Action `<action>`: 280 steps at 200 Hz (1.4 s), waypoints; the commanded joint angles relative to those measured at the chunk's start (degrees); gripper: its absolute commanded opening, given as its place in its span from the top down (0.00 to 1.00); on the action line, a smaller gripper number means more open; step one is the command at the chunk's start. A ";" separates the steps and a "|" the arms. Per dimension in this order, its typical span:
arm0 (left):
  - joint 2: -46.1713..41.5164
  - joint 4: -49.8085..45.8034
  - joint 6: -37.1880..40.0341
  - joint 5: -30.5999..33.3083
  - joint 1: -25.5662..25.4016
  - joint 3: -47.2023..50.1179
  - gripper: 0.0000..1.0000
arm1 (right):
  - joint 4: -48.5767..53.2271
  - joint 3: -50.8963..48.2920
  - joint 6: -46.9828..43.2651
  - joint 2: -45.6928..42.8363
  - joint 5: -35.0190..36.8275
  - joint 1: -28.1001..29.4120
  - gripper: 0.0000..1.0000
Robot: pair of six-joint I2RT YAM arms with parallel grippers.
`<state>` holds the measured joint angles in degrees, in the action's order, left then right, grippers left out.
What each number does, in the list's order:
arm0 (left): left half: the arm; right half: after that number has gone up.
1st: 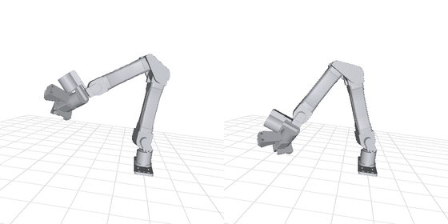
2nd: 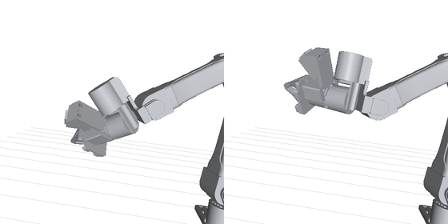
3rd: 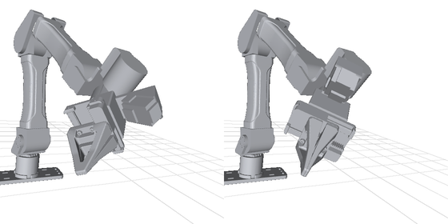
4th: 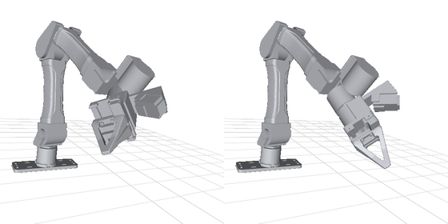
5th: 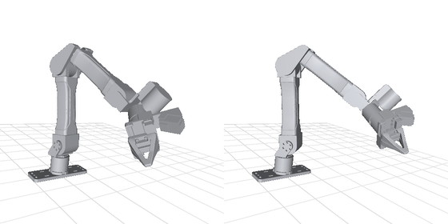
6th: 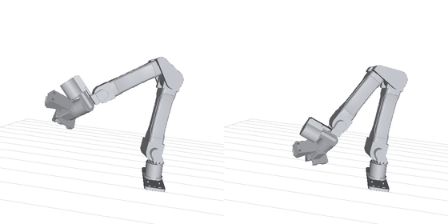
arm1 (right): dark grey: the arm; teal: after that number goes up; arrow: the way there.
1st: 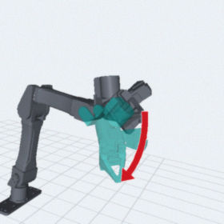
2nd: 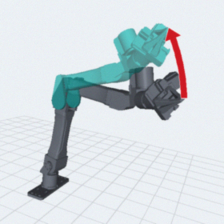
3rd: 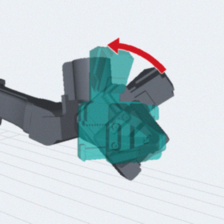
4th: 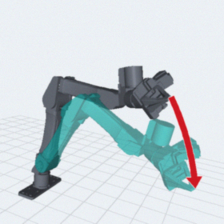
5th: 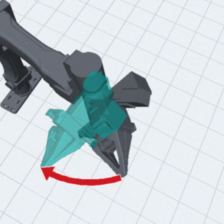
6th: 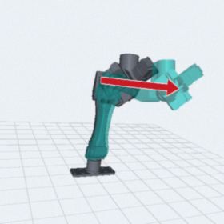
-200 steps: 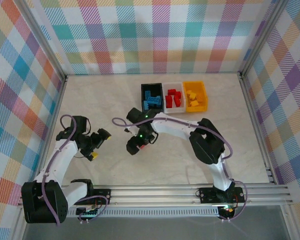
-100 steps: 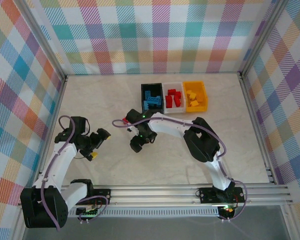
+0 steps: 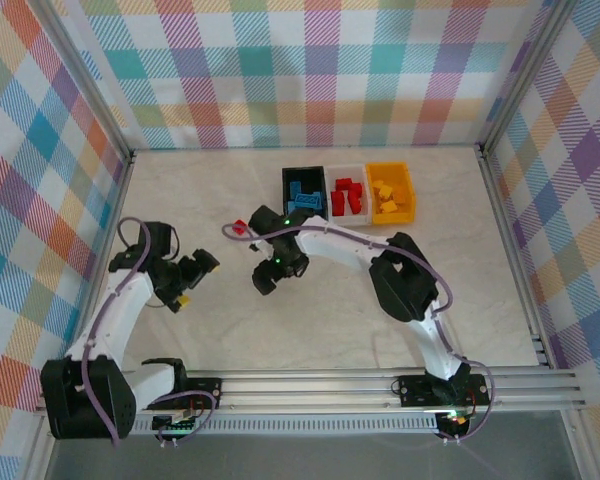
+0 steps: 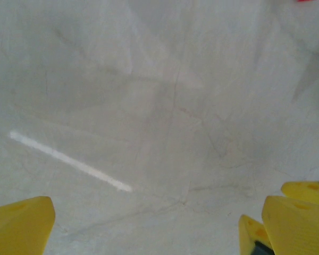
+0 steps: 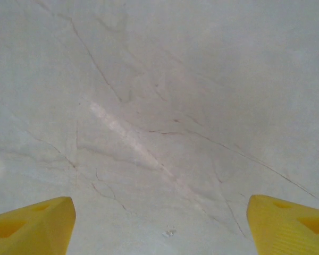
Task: Sort the legos into containers by color
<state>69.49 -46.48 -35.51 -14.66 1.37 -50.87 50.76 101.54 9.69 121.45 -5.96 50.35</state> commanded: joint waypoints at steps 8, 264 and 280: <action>10.89 -0.73 7.35 3.46 -2.34 -10.21 0.01 | -1.12 -2.88 5.80 -7.55 -7.48 -5.47 0.16; 60.70 -11.41 -11.25 11.58 -13.67 -57.32 0.15 | -5.29 -16.08 8.47 -16.61 -11.53 -8.16 0.18; 61.81 -11.62 -11.34 11.58 -13.67 -58.24 0.20 | -5.51 -16.54 8.68 -17.01 -11.53 -8.12 0.18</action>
<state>129.75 -55.64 -45.74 -3.75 -11.60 -106.63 46.04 85.97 17.43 106.98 -15.79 42.09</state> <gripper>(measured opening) 0.824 0.818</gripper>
